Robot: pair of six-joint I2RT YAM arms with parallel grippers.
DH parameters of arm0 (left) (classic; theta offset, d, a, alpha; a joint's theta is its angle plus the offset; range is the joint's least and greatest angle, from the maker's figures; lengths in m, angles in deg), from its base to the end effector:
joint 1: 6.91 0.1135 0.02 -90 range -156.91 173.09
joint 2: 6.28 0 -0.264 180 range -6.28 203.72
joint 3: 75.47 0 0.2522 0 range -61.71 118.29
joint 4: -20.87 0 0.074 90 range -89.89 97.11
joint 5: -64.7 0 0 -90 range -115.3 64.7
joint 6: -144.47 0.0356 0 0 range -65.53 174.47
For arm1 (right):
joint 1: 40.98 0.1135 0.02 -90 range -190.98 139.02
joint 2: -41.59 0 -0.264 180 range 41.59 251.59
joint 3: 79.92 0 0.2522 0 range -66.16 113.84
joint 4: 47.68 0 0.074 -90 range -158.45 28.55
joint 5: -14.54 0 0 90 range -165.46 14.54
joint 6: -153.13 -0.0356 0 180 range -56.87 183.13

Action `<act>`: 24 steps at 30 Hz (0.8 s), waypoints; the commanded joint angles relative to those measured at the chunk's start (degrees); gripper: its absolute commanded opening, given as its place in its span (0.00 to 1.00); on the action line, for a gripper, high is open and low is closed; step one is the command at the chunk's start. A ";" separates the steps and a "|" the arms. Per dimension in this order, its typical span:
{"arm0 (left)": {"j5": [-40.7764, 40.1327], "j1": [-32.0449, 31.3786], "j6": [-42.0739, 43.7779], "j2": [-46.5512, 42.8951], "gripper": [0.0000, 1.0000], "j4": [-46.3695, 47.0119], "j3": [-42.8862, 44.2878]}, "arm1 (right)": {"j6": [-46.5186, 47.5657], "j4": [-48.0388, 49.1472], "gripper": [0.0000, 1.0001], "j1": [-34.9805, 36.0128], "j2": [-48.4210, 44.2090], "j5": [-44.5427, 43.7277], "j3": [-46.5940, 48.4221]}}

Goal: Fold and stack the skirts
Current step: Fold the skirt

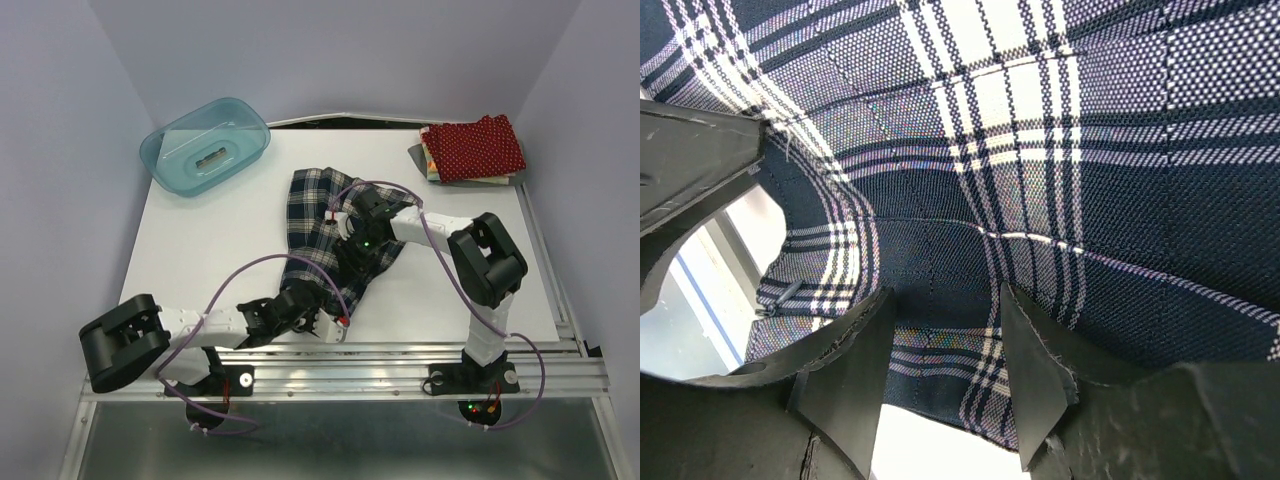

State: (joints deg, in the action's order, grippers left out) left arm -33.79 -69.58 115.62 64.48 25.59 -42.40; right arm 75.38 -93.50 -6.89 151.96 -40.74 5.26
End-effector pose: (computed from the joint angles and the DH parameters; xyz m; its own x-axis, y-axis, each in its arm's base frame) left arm 0.1076 -0.1968 0.1491 0.5992 0.7274 -0.3344 0.6154 -0.1513 0.7736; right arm 0.2981 0.2263 0.1560 -0.6349 -0.6403 -0.4323 -0.7664 0.4512 0.4573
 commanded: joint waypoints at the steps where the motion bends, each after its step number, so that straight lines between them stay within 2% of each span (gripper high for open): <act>1: 1.37 -0.34 -0.14 2.01 0.67 -1.87 -1.03 | 2.60 -0.91 0.52 0.28 3.63 -5.01 -2.51; 3: 2.07 -0.34 -0.94 2.19 0.53 -2.04 -0.59 | 2.78 -0.91 0.52 0.28 3.80 -4.75 -2.51; 8: 2.34 -0.34 -3.13 2.37 0.34 -5.55 2.30 | 3.30 -1.17 0.51 0.28 3.63 -3.17 -2.16; 9: 2.77 -0.34 -3.66 1.67 0.22 -6.60 3.09 | 3.65 -1.34 0.51 0.28 3.45 -3.17 -2.07; 12: 4.79 -0.34 -6.21 -0.70 0.03 -13.96 6.08 | 3.75 -2.05 0.51 0.28 2.05 -2.90 -1.28; 16: 10.40 -0.34 -9.11 -3.26 0.00 -24.17 10.21 | 1.55 -2.23 0.53 -2.17 -1.11 -3.79 4.42; 18: 12.43 -0.26 -11.12 -3.87 0.00 -28.65 12.06 | -0.46 -2.14 0.55 -5.76 -2.08 -2.38 11.17; 21: 14.11 -0.34 -12.01 -5.19 0.00 -32.26 12.77 | -1.61 -2.23 0.63 -9.20 -1.73 -2.90 20.76; 22: 14.55 -0.34 -12.01 -5.54 0.00 -32.97 12.86 | -1.96 -2.05 0.68 -9.21 -1.56 -5.34 22.69; 24: 15.78 -0.43 -12.19 -6.25 0.00 -35.95 13.99 | -1.88 -1.44 0.71 -9.92 -0.34 -8.95 27.52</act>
State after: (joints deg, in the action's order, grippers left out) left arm -23.23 -69.80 105.85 60.53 -1.01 -31.23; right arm 74.68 -97.35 -15.02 152.11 -43.93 24.28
